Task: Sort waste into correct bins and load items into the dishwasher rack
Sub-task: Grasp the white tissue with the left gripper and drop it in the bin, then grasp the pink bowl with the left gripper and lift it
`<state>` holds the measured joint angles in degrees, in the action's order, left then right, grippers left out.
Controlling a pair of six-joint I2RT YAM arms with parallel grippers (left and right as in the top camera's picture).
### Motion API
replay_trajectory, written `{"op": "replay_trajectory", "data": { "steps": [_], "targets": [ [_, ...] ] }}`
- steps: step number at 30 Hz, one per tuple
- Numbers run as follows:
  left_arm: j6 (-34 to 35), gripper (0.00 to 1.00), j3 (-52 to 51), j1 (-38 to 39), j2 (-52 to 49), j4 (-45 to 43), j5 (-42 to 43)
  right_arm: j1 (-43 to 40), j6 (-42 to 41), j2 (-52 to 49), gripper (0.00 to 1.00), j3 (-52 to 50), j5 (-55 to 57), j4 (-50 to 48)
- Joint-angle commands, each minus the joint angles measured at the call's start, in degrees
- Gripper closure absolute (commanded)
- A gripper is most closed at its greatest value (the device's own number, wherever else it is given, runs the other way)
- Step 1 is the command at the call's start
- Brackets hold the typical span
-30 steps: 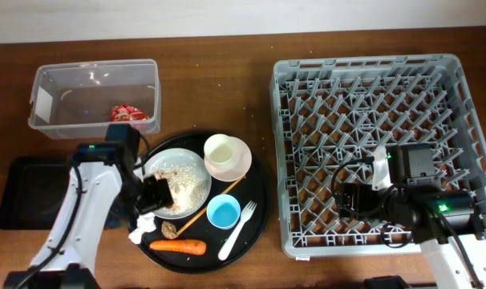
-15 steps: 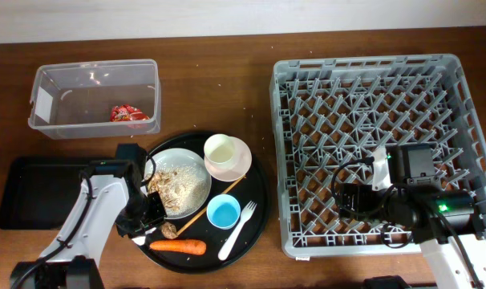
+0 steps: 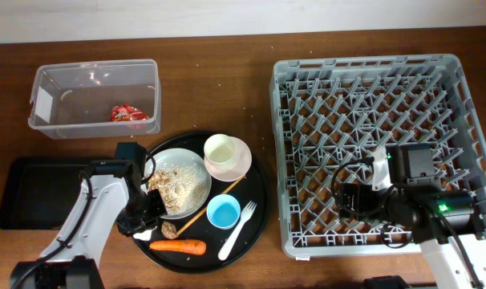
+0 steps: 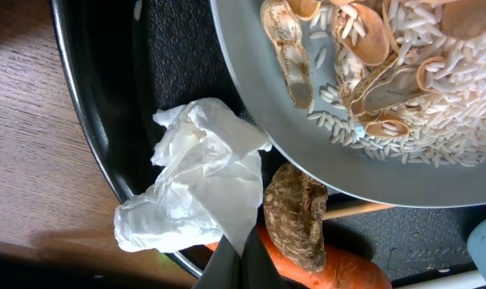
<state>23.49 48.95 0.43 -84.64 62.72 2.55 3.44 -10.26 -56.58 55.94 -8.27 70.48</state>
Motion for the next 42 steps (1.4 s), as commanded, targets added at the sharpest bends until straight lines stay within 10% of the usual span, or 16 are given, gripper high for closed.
{"op": "replay_trajectory", "data": {
  "steps": [1,7,17,19,21,31,42],
  "targets": [
    [0.0,1.0,1.7,0.2,0.0,2.2,-0.4,0.3,0.3,0.2,0.02,0.7,-0.1,0.1],
    [-2.8,1.0,25.2,0.2,0.0,8.9,-1.8,0.3,0.3,0.2,0.02,0.7,-0.1,0.0],
    [-2.8,0.99,31.7,0.2,-9.4,-29.6,-8.4,0.3,0.3,0.2,0.02,0.7,-0.1,0.1],
    [-2.7,0.56,31.7,0.2,-12.9,-32.8,-8.3,0.3,0.3,0.2,0.02,0.7,-0.1,0.1],
    [-2.8,0.38,31.7,0.2,-14.4,-33.1,-8.4,0.3,0.3,0.2,0.02,0.7,-0.1,0.2],
    [-3.1,0.49,31.8,0.2,-8.2,-9.7,6.1,0.3,0.3,0.2,0.02,0.7,-0.1,0.2],
    [-5.1,0.5,30.4,12.3,-15.6,-11.6,10.0,0.3,0.3,0.2,0.02,0.7,-0.1,0.3]
  ]
}}
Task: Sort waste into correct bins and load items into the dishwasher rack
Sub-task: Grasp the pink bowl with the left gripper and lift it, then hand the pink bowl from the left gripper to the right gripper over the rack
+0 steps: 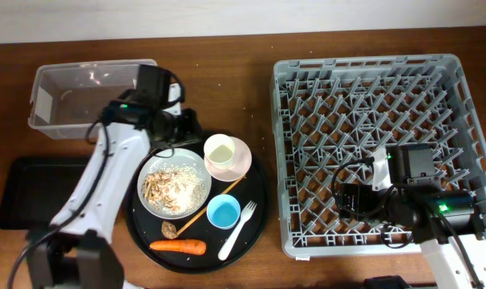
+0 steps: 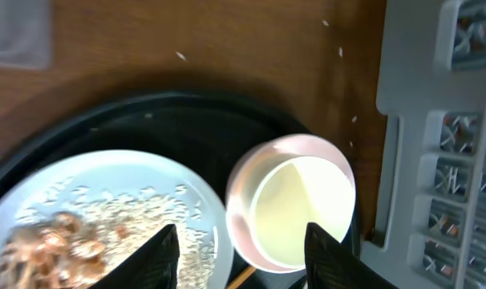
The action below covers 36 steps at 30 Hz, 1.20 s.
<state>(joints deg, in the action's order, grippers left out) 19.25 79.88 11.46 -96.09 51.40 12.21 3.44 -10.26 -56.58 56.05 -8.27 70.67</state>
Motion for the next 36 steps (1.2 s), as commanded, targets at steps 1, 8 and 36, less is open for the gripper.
{"op": "replay_trajectory", "data": {
  "steps": [1,8,36],
  "targets": [
    [-0.8,0.51,-0.6,2.0,-6.0,-0.4,0.3,0.3,0.3,0.2,0.02,0.6,-0.1,0.1],
    [-0.9,0.65,-0.6,5.1,-12.1,-3.3,0.3,0.3,0.3,0.2,0.02,0.6,-0.1,0.1],
    [-23.5,1.0,2.6,8.3,0.3,5.3,57.3,0.3,19.3,-0.2,0.02,0.6,-45.5,-20.6]
  ]
}}
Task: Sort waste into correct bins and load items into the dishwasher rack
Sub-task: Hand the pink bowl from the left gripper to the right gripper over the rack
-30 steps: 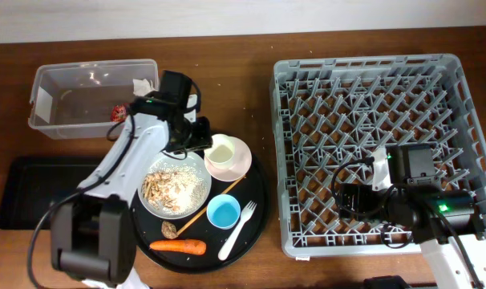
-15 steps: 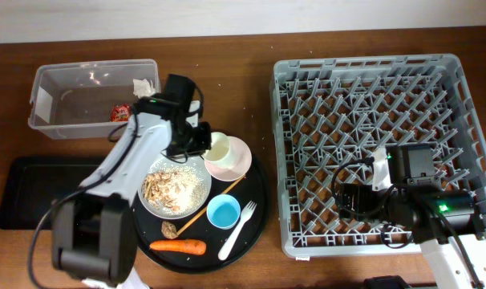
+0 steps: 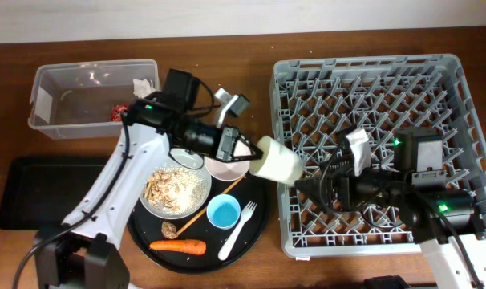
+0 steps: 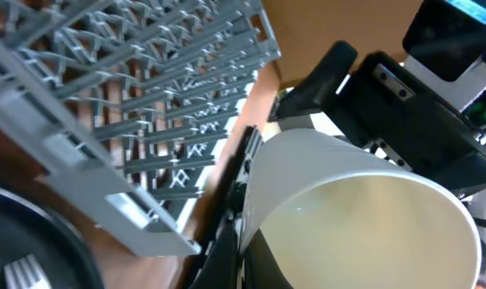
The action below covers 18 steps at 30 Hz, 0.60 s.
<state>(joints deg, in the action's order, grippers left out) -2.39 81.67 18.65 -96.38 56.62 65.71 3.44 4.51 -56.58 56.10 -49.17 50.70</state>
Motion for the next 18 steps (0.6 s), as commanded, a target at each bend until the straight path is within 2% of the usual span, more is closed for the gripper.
{"op": "replay_trajectory", "data": {
  "steps": [1,3,5,16,18],
  "targets": [
    [-1.8,1.0,0.8,1.5,0.6,0.0,3.8,0.3,4.8,-0.6,0.02,0.6,-4.6,-0.7],
    [-1.7,1.0,0.8,1.7,0.6,0.0,6.6,0.3,5.9,-2.0,0.02,0.6,-5.1,-0.6],
    [-1.7,1.0,0.8,1.7,0.6,0.0,9.2,0.3,9.2,-3.4,0.02,0.6,-10.8,-0.6],
    [-1.7,1.0,0.8,1.9,0.6,0.0,9.0,0.3,10.2,-6.1,0.0,0.6,-26.5,-6.1],
    [-1.7,1.0,0.8,1.9,0.6,0.0,8.5,0.3,10.2,-6.1,0.03,0.6,-27.2,-6.1]
  ]
}}
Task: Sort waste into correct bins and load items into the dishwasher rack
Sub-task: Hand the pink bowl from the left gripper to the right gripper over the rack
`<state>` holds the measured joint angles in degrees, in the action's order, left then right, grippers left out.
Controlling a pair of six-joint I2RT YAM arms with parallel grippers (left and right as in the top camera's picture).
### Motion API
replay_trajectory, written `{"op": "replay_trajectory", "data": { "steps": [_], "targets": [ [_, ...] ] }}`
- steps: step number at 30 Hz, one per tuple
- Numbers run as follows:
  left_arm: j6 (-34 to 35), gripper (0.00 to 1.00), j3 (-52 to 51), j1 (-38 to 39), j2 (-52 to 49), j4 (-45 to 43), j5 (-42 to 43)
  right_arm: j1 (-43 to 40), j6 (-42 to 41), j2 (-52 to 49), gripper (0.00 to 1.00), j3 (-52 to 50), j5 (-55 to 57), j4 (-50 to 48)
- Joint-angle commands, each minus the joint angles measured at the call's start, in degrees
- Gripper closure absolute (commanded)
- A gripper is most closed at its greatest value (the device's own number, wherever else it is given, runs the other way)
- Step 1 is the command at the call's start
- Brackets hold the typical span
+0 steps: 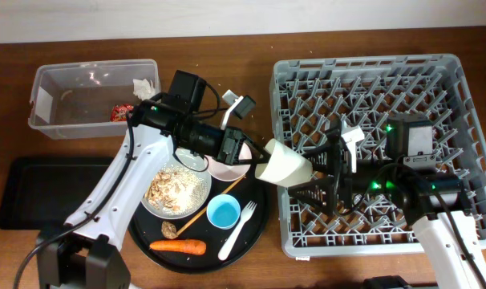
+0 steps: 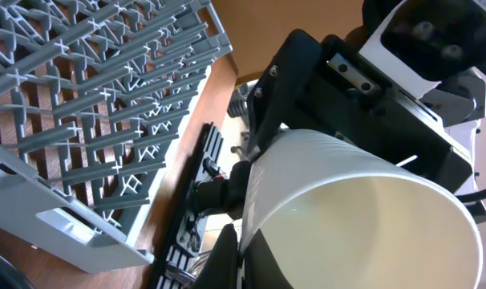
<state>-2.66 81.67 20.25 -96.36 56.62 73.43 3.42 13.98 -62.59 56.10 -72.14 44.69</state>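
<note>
A cream cup (image 1: 285,167) hangs on its side between the round black tray (image 1: 263,217) and the grey dishwasher rack (image 1: 435,80). My left gripper (image 1: 247,156) is shut on its rim. In the left wrist view, one of the fingers (image 2: 227,253) lies outside the cup (image 2: 363,209) wall, at the rim. My right gripper (image 1: 317,170) reaches out over the rack's left edge, its fingers spread on either side of the cup's base. The right gripper's black body (image 2: 323,88) fills the space behind the cup.
On the round tray are a pink bowl (image 1: 227,170), a plate of rice and shells (image 1: 177,189), a blue cup (image 1: 224,212), a white fork (image 1: 236,229), a chopstick (image 1: 203,207) and a carrot (image 1: 177,246). A clear bin (image 1: 74,100) holds a red wrapper and a white tissue. A black tray (image 1: 42,189) lies at left.
The cup in my left gripper has shifted a little right and lower. My right gripper has come left from over the rack, and its fingers now flank the cup's base.
My left gripper was at a crumpled white tissue beside the plate. Then it was open above the cream cup in the pink bowl, the tissue gone from the tray. Later the tissue lay in the clear bin and the cup was held toward the rack, where the right gripper now meets it.
</note>
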Motion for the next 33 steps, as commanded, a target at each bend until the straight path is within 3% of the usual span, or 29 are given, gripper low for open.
{"op": "replay_trajectory", "data": {
  "steps": [1,17,18,19,20,22,28,31,33],
  "targets": [
    [-1.0,1.0,0.8,0.3,0.6,-0.1,0.7,0.4,0.8,0.0,0.04,0.6,-4.2,0.0],
    [0.7,0.99,0.8,0.3,0.6,-0.5,3.7,0.4,0.7,0.0,0.41,0.6,-1.5,0.0],
    [0.7,0.99,0.8,0.3,0.6,-0.5,3.5,0.4,0.7,0.0,0.41,0.6,-1.5,0.0],
    [0.7,0.91,0.8,0.3,0.6,-0.5,2.4,0.4,0.7,0.0,0.41,0.6,-1.5,0.0],
    [0.7,0.75,0.8,0.3,0.6,-0.5,-0.5,0.4,0.5,0.0,0.42,0.6,-1.0,0.0],
    [0.7,0.65,0.8,0.0,0.6,-0.3,-8.4,0.4,-1.6,0.0,0.46,0.6,2.2,0.0],
    [0.7,0.6,0.8,-6.8,0.6,5.2,-31.7,0.3,-10.7,0.0,0.51,1.0,21.5,0.7],
    [0.7,0.59,0.8,-12.2,0.6,11.6,-47.5,0.3,-17.1,0.0,0.52,7.1,47.2,12.7],
    [0.7,0.59,0.8,-14.1,0.6,13.4,-50.4,0.3,-20.6,0.0,0.52,13.0,59.7,20.8]
  ]
}}
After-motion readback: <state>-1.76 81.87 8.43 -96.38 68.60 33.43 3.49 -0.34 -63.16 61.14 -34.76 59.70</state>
